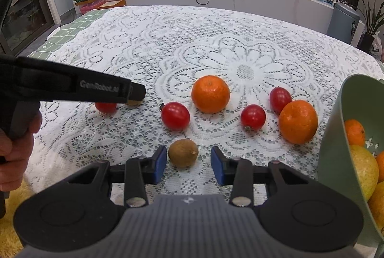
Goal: Organize fruits
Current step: 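Grasp a small brown pear with the left tool while the right tool grasps a kiwi, then carry the brown pear and the kiwi over the green colander and lower them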
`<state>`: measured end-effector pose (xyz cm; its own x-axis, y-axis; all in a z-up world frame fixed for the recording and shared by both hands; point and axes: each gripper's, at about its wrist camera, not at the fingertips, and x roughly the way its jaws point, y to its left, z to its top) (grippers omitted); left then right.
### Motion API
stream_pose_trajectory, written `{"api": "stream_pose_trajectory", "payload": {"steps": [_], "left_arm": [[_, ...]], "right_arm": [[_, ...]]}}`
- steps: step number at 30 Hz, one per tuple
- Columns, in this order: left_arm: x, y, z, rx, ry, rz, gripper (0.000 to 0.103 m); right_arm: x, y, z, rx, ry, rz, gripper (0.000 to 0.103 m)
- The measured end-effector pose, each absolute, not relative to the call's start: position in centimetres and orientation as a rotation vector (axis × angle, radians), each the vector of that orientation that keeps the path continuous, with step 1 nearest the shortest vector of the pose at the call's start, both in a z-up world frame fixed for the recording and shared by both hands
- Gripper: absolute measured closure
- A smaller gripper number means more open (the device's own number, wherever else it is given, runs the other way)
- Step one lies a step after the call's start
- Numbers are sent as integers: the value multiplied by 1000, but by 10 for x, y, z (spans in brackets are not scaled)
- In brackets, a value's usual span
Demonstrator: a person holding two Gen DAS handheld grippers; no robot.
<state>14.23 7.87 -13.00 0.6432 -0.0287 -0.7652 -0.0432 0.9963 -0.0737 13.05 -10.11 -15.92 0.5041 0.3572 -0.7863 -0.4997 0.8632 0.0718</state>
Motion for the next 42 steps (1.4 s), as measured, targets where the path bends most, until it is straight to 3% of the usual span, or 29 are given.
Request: {"api": "stream_pose_trajectory", "payload": {"steps": [12,23,42], "left_arm": [[151,56,-141,142,895,21,71],[147,60,-133,96,876,4,73],[113,49,-63,-105,796,-109,73]], "right_arm": [[133,-98,-165,-179,920,533,75],[131,-101,-163,-181,913,534,78],[102,-126,-116,-188,790,579,78]]}}
